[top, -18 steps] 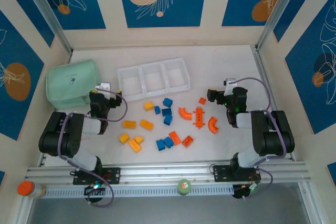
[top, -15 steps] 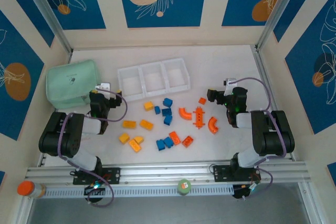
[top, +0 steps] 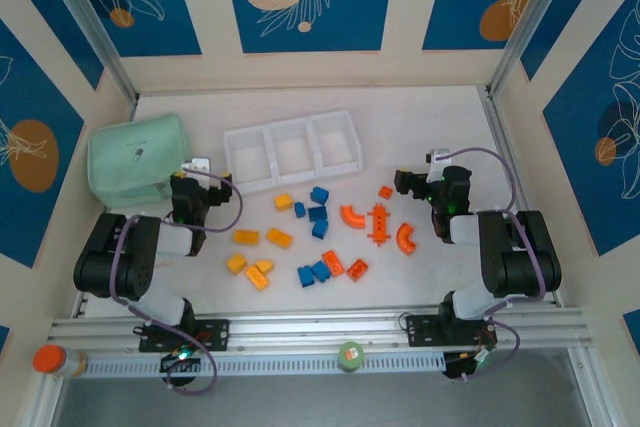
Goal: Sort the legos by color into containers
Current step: Pick up the lego from the center of the table.
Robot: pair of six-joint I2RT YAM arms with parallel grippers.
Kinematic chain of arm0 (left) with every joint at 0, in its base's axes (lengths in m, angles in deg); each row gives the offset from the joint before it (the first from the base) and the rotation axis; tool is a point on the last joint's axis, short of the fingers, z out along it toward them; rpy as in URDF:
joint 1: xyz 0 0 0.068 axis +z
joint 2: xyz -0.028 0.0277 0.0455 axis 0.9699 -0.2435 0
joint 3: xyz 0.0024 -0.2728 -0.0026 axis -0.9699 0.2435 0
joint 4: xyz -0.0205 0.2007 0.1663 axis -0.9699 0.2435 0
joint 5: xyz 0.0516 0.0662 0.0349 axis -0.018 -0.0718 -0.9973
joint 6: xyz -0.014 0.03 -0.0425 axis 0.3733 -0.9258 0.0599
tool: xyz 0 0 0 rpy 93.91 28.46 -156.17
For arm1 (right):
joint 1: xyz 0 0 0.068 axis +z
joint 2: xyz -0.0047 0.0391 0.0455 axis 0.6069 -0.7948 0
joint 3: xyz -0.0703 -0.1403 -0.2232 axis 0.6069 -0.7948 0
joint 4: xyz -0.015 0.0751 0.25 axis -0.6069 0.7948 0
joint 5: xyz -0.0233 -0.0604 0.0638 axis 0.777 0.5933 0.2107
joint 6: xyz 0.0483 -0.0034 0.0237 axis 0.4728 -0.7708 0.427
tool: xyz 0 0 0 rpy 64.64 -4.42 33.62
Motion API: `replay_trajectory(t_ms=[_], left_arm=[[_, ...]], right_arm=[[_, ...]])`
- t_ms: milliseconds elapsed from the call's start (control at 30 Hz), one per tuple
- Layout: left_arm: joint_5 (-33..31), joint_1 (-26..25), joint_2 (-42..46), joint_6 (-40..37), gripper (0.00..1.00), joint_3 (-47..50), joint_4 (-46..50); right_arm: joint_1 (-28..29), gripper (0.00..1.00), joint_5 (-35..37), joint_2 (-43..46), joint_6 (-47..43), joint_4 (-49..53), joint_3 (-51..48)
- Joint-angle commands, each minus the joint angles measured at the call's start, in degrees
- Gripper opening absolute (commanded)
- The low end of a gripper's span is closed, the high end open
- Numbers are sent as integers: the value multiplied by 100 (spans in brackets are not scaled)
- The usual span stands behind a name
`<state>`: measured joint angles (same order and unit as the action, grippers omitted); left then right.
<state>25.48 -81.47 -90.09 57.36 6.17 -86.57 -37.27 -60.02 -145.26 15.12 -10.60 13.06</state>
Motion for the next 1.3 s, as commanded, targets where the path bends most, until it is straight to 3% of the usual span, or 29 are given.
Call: replay_trajectory(t_ms=[0, 867, 1033, 1267], left_arm=[[163, 55, -20, -44, 99, -27, -26], [113, 55, 18, -32, 99, -2, -43], [178, 55, 553, -46, 99, 104, 221], [133, 55, 1783, 160, 99, -32, 1506]], right_arm=[[-10, 99, -12, 40, -102, -135, 20], [-100, 99, -277, 88, -92, -62, 59], [-139, 99, -411, 360, -81, 268, 118], [-181, 99, -405, 1170, 79, 1451, 402]])
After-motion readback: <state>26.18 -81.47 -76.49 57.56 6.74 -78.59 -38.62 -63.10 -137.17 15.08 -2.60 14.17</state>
